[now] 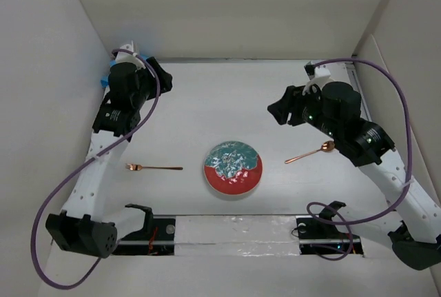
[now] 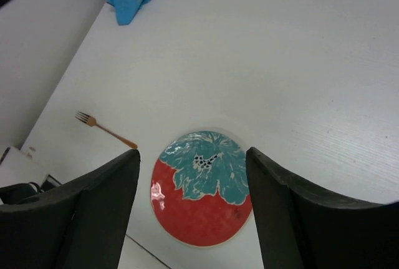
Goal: Set the dinner table for one person
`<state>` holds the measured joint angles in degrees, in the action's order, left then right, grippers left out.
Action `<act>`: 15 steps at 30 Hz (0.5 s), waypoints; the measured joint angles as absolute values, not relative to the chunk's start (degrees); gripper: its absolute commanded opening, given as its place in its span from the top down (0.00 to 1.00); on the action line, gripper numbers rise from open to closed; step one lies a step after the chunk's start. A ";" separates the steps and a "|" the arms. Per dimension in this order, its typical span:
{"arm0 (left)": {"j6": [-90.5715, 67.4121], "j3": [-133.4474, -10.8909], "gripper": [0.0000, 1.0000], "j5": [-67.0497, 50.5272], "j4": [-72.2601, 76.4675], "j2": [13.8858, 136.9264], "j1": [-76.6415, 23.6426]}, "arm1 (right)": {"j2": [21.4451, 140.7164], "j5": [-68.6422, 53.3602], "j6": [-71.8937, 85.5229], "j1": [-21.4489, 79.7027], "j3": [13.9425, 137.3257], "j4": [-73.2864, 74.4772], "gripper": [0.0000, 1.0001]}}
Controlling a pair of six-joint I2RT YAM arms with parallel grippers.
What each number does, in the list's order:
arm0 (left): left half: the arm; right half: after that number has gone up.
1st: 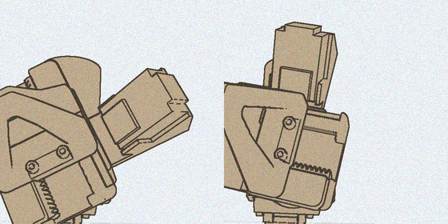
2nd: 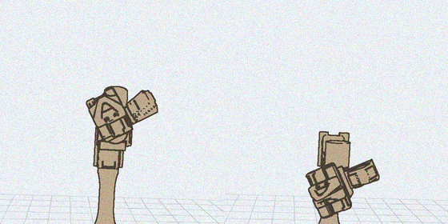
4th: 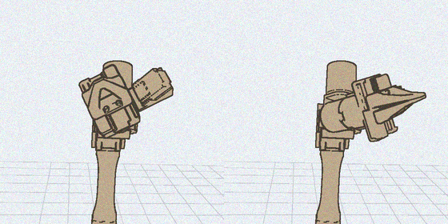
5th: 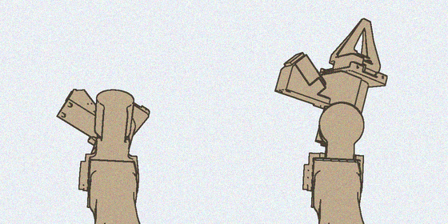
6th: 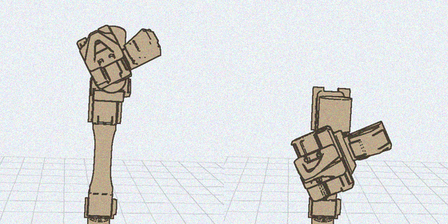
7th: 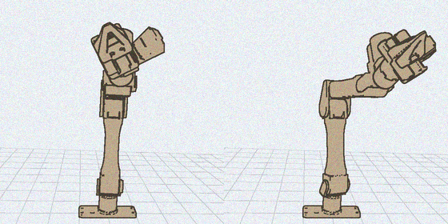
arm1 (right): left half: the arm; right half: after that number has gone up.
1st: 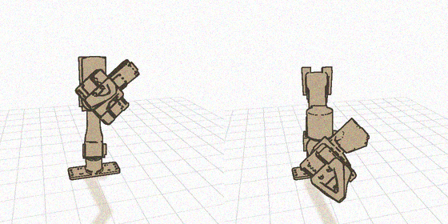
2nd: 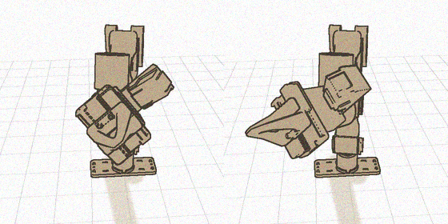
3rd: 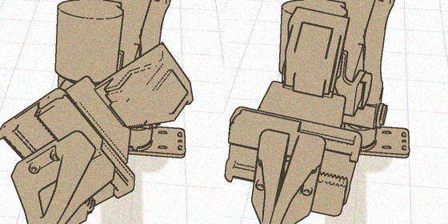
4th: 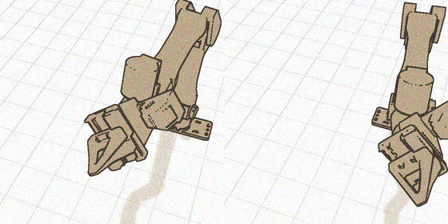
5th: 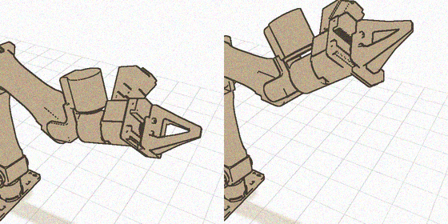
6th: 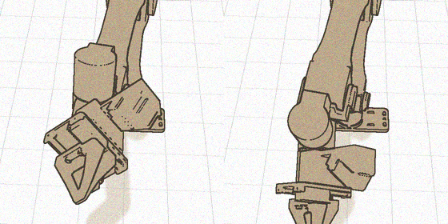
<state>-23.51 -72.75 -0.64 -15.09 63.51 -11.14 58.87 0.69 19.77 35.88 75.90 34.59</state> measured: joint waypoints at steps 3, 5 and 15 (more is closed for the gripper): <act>-24.34 -72.31 0.41 0.38 -16.36 66.87 -11.16 | 57.91 0.62 19.97 34.83 75.88 34.57 0.98; -24.80 -72.34 0.44 2.57 -16.32 68.58 -11.14 | 57.67 0.60 20.27 34.24 75.88 34.74 1.00; -28.25 -92.86 0.77 7.20 -17.78 93.41 3.81 | 57.17 -0.56 19.66 32.21 73.43 35.59 1.00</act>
<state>-28.25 -92.86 7.20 -17.78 93.41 3.81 57.17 -0.56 19.66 32.21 73.43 35.59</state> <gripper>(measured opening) 0.037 0.010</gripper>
